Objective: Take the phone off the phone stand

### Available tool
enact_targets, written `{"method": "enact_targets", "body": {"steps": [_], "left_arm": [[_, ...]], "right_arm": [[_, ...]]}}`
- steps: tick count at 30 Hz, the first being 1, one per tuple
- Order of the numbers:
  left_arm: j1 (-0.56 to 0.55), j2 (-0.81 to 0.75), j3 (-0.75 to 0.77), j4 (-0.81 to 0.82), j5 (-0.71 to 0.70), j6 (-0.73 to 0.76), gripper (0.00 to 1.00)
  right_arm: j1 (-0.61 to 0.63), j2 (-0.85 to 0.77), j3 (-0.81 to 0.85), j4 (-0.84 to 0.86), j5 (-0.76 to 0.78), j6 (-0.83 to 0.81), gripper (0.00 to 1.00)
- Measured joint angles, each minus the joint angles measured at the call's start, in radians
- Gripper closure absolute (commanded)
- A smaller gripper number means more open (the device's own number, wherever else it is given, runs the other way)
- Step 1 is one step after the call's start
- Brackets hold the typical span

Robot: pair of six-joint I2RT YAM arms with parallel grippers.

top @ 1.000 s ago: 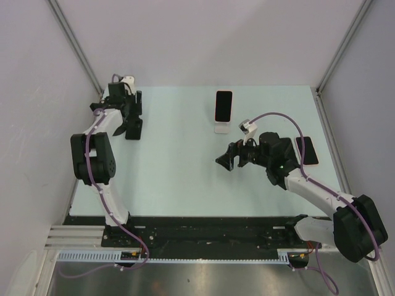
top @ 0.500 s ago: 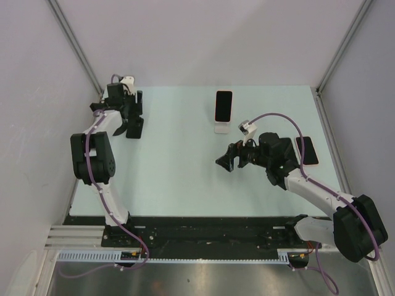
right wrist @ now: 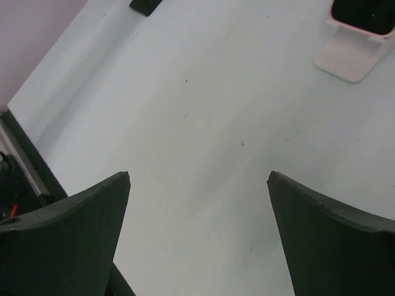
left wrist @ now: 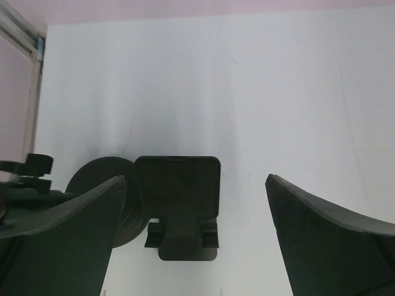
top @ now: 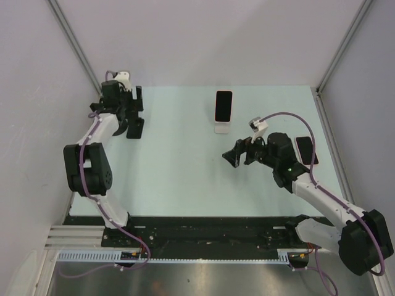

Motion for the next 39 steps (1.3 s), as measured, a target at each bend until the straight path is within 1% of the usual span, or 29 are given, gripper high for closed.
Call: {"method": "enact_targets", "body": {"steps": [4,8,11,14,18,21,25,28,34,39], "left_arm": [[-0.034,-0.117,-0.026,0.001,-0.018,-0.046,0.00],[-0.133,-0.269,-0.065,0.014,-0.061,-0.121,0.00],[-0.225,-0.386,-0.113,0.024,-0.090,-0.176,0.00],[-0.314,-0.501,-0.172,0.029,-0.126,-0.217,0.00],[-0.378,-0.653,-0.288,0.024,-0.180,-0.233,0.00],[-0.400,-0.758,-0.381,0.010,-0.210,-0.235,0.00],[-0.408,-0.894,-0.510,-0.012,-0.240,-0.242,0.00],[-0.409,-0.962,-0.573,-0.019,-0.261,-0.245,0.00],[-0.409,-0.982,-0.587,-0.030,-0.283,-0.251,0.00],[-0.398,-0.983,-0.587,-0.029,-0.285,-0.250,0.00]], "right_arm": [[-0.071,-0.024,0.000,-0.005,0.035,0.032,0.00],[-0.124,-0.024,0.001,-0.007,0.100,0.055,0.00],[-0.126,-0.009,0.011,-0.008,0.150,0.056,0.00],[-0.116,0.050,0.058,-0.013,0.223,0.055,0.00],[-0.087,0.150,0.137,-0.011,0.343,0.050,0.00],[-0.050,0.233,0.196,0.006,0.426,0.040,0.00],[0.009,0.388,0.297,0.050,0.542,0.012,0.00],[0.048,0.507,0.368,0.097,0.617,-0.007,0.00],[0.102,0.704,0.484,0.215,0.768,-0.043,0.00],[0.117,0.808,0.564,0.289,0.880,-0.061,0.00]]}}
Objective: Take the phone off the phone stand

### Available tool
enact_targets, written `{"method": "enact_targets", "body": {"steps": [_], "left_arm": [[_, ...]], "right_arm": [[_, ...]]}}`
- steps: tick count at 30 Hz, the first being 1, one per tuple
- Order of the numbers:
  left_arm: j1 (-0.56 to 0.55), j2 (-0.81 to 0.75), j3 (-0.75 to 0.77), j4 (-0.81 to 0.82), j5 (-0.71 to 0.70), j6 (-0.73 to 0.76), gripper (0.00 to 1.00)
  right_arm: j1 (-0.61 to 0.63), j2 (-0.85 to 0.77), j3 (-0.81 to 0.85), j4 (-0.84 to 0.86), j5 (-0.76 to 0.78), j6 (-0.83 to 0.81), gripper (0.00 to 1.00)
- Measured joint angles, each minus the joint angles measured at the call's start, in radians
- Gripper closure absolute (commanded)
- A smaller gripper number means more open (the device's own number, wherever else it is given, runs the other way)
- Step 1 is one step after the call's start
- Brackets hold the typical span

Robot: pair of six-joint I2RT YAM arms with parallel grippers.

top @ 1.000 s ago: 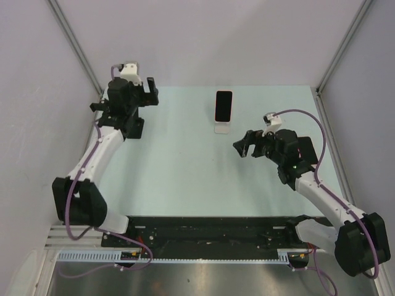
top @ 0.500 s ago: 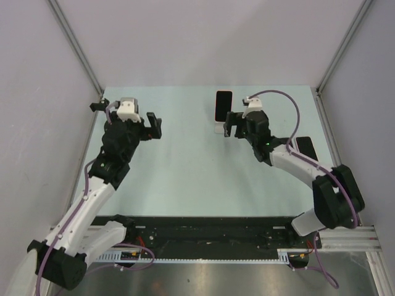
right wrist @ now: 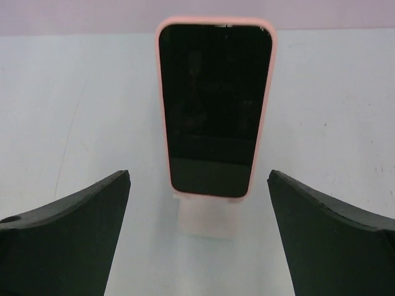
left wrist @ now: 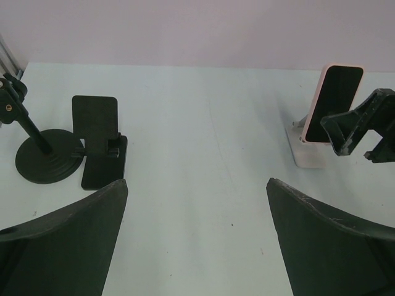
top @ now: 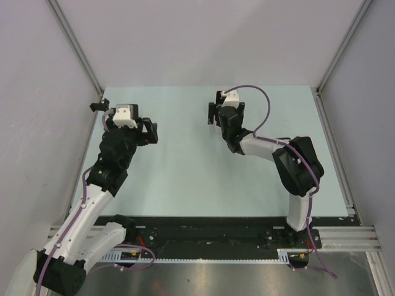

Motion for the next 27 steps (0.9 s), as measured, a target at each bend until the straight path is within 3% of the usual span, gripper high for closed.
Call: {"method": "enact_targets", "body": {"steps": [18,27], "left_arm": [[0.003,-0.007,0.000,0.000,0.005,0.000,0.00],[0.003,-0.007,0.000,0.000,0.010,0.000,0.00]], "right_arm": [[-0.003,0.209,0.188,0.080,0.166,-0.041,0.01],[-0.018,0.248,0.217,0.076,0.185,-0.045,0.16]]}}
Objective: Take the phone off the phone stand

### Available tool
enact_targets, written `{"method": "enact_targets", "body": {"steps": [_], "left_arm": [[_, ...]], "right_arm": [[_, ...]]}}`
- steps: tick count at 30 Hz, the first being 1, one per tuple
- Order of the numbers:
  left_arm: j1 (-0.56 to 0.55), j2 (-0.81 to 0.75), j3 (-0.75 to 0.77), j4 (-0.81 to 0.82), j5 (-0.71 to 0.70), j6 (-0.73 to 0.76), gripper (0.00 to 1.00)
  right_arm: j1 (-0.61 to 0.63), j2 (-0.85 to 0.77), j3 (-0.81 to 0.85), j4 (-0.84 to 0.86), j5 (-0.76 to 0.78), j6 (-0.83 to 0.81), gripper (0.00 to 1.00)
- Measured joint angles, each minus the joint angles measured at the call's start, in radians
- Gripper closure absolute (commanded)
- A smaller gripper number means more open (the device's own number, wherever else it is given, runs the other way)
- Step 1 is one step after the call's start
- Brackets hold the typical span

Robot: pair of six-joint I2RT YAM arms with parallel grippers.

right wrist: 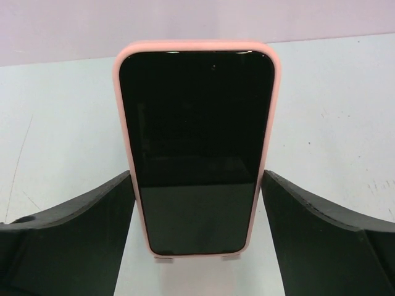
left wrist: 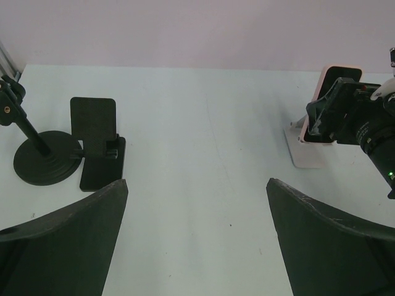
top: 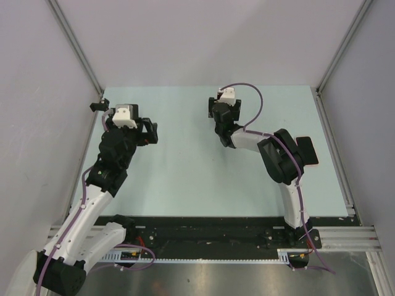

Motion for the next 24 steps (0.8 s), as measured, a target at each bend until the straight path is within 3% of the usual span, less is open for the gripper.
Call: {"method": "enact_targets", "body": {"steps": [6,9,12,18,24], "left_arm": [[0.000,0.000,0.000,0.000,0.002,0.000,0.00],[0.000,0.000,0.000,0.000,0.003,0.000,0.00],[0.000,0.000,0.000,0.000,0.004,0.000,0.00],[0.000,0.000,0.000,0.000,0.018,0.000,0.00],[0.000,0.000,0.000,0.000,0.018,0.000,0.00]], "right_arm": [[-0.004,0.000,0.002,0.001,-0.016,-0.004,0.24],[-0.008,0.000,0.002,0.002,-0.036,-0.009,0.36],[-0.012,0.001,0.002,0.005,-0.050,-0.015,0.55],[-0.014,0.000,0.004,0.005,-0.066,-0.041,0.85],[-0.009,-0.006,0.004,-0.003,-0.086,-0.069,0.96]]}}
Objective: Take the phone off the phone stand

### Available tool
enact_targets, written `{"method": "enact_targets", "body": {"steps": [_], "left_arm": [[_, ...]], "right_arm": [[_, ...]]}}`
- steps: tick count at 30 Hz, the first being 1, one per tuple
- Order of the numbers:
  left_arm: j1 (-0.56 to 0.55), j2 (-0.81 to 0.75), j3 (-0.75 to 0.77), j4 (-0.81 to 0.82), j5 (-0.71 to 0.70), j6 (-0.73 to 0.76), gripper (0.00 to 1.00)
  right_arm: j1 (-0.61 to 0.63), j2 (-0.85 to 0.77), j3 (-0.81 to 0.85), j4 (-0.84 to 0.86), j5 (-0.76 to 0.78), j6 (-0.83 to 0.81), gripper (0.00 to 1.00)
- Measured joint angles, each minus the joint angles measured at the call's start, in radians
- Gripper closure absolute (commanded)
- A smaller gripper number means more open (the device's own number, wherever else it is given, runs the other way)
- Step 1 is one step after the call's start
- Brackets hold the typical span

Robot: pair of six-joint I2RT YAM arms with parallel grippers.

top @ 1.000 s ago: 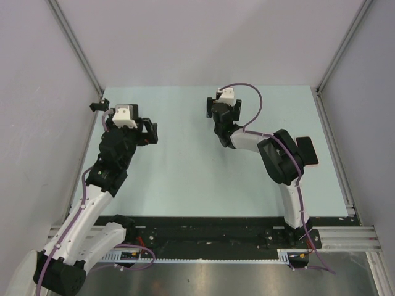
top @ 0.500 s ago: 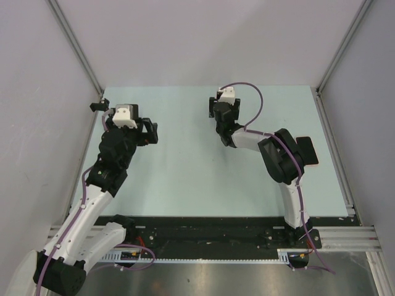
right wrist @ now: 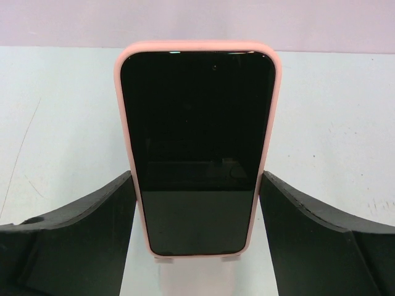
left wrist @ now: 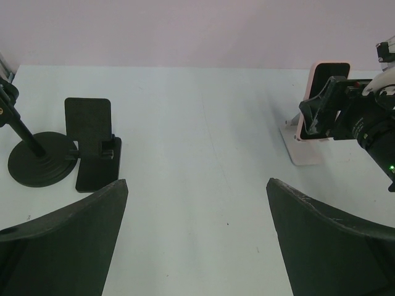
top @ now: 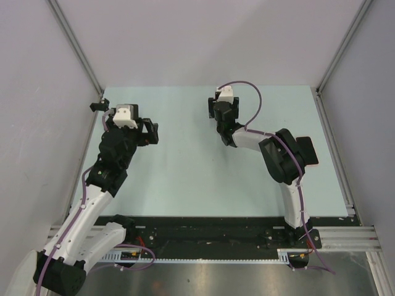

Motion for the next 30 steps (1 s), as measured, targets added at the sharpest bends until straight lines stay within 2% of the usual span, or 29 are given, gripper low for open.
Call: {"method": "enact_targets", "body": {"steps": [6,17,23,30], "left_arm": [[0.000,0.000,0.000,0.000,0.000,0.000,0.00],[0.000,0.000,0.000,0.000,0.003,0.000,0.00],[0.000,0.000,0.000,0.000,0.007,0.000,0.00],[0.000,0.000,0.000,0.000,0.012,0.000,0.00]], "right_arm": [[0.010,-0.023,0.000,-0.021,-0.019,-0.026,1.00],[0.031,-0.135,0.000,-0.052,-0.056,-0.060,1.00],[0.025,-0.255,-0.001,-0.214,-0.106,-0.069,1.00],[-0.048,-0.448,-0.014,-0.512,-0.185,-0.041,1.00]]}}
